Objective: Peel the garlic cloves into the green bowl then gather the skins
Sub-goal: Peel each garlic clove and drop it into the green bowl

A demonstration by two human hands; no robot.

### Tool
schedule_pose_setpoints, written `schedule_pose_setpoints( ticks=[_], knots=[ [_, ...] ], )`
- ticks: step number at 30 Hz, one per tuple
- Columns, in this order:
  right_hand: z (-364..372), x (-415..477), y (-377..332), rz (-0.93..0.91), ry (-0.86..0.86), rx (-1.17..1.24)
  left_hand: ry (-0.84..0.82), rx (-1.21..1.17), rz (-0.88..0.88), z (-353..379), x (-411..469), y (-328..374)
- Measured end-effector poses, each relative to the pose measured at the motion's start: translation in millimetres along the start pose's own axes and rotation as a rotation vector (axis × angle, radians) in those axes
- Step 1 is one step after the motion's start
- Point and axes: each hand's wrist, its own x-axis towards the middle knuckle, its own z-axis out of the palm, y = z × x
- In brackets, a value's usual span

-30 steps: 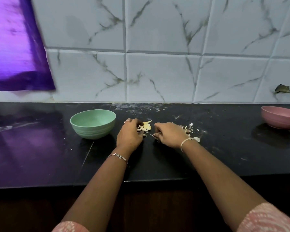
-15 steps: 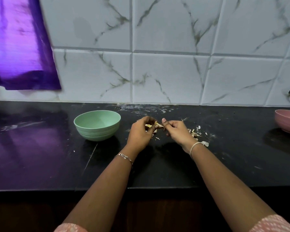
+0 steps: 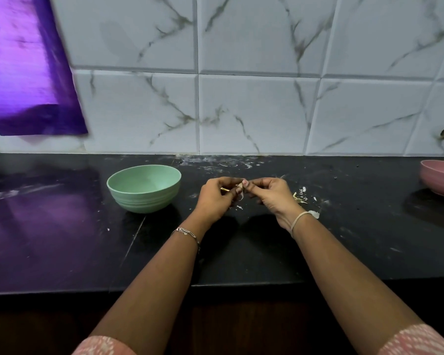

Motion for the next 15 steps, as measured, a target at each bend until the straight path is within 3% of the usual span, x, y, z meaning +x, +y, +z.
schedule_pose_setpoints(
  ticks=[7, 15],
  knots=[
    [-0.4, 0.1, -1.2, 0.044, -0.039, 0.066, -0.068, -0.201, -0.039, -3.6, 0.5, -3.1],
    [0.0, 0.6, -2.4, 0.118, -0.028, 0.108, -0.035, -0.139, -0.008, -1.4, 0.2, -2.5]
  ],
)
